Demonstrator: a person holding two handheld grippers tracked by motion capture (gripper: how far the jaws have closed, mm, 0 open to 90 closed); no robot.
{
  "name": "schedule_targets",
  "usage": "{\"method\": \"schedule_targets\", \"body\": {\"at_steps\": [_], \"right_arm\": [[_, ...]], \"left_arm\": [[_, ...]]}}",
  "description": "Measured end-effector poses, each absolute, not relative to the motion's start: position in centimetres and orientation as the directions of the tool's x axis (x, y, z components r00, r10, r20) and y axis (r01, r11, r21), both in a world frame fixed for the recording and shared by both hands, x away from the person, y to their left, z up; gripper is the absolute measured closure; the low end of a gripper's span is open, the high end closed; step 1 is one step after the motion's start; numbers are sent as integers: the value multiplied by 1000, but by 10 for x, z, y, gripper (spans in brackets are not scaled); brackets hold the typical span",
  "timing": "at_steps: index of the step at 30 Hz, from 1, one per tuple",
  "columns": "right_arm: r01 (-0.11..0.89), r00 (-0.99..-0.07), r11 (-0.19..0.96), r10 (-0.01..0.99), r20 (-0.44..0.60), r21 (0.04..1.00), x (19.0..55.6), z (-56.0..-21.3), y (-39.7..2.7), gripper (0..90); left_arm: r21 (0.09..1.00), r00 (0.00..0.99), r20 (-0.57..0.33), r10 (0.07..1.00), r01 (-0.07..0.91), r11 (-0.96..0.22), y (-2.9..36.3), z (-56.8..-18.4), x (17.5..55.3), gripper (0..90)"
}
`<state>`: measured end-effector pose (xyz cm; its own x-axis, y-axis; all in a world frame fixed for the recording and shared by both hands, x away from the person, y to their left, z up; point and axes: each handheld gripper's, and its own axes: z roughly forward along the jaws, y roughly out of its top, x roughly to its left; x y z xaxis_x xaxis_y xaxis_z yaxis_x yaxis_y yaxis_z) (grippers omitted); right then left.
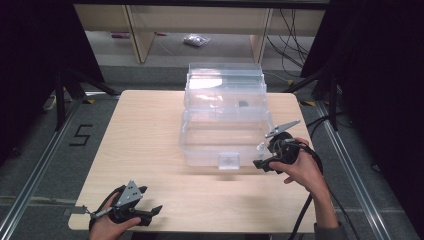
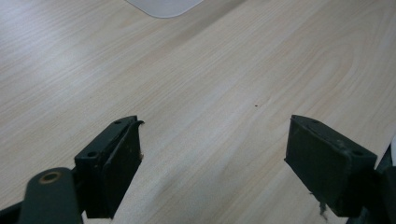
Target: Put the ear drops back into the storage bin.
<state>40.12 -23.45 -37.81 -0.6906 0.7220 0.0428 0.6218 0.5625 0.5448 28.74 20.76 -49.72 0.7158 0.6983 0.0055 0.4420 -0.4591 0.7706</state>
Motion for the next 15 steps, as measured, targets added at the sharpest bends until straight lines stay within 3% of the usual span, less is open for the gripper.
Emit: {"method": "schedule_targets", "body": {"at_steps": [15], "right_arm": [[608,-689,550,724,35,573,388,-384,-238,191]], "left_arm": [[762,718,22,696,438,-476,209,-497,288,177]]}}
